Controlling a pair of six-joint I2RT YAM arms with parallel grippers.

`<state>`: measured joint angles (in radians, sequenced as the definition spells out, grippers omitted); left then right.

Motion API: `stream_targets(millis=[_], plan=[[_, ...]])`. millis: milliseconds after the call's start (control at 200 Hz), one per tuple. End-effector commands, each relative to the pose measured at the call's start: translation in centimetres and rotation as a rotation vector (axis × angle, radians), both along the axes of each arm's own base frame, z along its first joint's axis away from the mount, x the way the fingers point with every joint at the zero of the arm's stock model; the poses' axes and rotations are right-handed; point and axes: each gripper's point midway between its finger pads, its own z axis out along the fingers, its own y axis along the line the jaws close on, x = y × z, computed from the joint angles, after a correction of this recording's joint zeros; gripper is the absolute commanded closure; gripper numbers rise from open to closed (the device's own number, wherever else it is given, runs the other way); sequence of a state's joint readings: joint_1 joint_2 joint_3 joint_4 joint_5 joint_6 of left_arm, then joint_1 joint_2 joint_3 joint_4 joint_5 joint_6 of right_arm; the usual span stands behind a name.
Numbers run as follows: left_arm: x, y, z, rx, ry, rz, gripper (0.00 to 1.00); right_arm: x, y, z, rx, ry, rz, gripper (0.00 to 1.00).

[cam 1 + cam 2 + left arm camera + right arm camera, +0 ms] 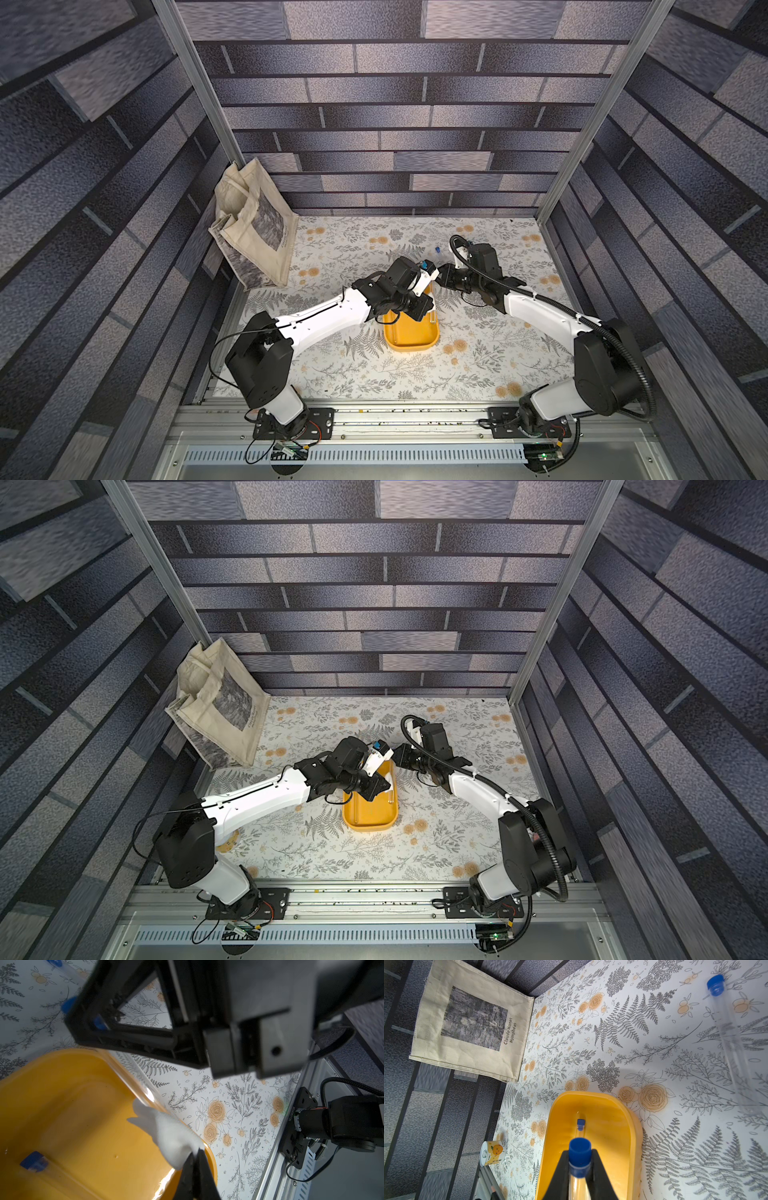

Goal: Wipe the exteriors of test tubes
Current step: Wipe the dirt from the test tube.

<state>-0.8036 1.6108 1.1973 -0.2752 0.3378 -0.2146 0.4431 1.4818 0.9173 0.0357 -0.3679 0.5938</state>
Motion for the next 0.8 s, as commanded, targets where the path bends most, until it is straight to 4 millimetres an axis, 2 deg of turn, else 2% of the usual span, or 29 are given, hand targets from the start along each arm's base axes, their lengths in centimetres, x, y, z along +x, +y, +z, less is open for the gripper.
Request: stream_targets(millis=[0,200,356,506,796], plan=[[1.6,-0.6,1.5,-0.034,-0.04,-0.011,1.0,0.3,0.6,1.0,0.023,-0.034,0.012,0.89],[3.7,-0.6,2.5,-0.058,-0.059,0.008,1.0,0.3,0.6,0.9,0.021,-0.028,0.014,0.89],[3.9,-1.0,2.8,-0.065,-0.056,-0.003,1.0,0.4,0.6,0.9,0.018,-0.03,0.014,0.89],[2.9,-1.2,2.8,-0.067,-0.052,-0.02,1.0,0.6,0.8,1.3,0.037,-0.025,0.012,0.89],[-0.6,-0.5,1.0,-0.043,-0.008,-0.049,1.0,1.4,1.3,2.1,0.045,-0.034,0.013,0.89]])
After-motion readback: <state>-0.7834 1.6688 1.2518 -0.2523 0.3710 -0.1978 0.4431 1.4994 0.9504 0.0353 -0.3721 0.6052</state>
